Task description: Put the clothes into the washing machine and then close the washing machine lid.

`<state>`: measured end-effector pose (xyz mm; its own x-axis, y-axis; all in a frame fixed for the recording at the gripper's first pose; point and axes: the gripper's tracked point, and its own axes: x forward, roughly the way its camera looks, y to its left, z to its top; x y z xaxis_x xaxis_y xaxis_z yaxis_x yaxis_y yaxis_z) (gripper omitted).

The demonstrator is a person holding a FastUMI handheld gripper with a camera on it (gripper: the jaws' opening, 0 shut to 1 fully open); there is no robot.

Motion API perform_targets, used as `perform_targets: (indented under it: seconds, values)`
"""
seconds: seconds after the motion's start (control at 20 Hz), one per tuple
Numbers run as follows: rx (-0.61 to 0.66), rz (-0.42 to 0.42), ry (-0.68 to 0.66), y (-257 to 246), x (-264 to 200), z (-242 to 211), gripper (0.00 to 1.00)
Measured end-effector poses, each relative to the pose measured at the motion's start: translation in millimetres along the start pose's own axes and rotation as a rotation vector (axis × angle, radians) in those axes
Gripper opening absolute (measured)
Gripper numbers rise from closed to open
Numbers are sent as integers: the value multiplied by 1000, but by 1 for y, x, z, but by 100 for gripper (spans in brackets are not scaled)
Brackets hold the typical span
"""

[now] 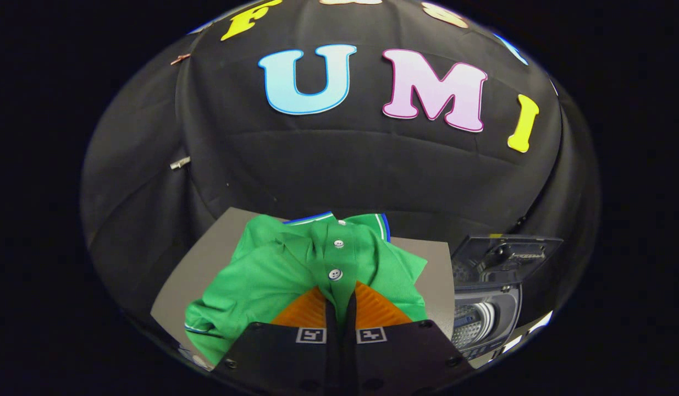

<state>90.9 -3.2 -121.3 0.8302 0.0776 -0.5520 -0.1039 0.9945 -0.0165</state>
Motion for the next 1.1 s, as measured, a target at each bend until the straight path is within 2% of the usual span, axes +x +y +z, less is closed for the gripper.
perform_targets:
  seconds: [0.25, 0.45, 0.85, 1.1]
  values:
    - [22, 51, -50, -21, -32, 26, 5]
    - [-5, 86, -97, -41, -58, 27, 5]
    - [-9, 61, -144, -121, -93, 22, 5]
    - [51, 32, -166, -188, -111, 29, 5]
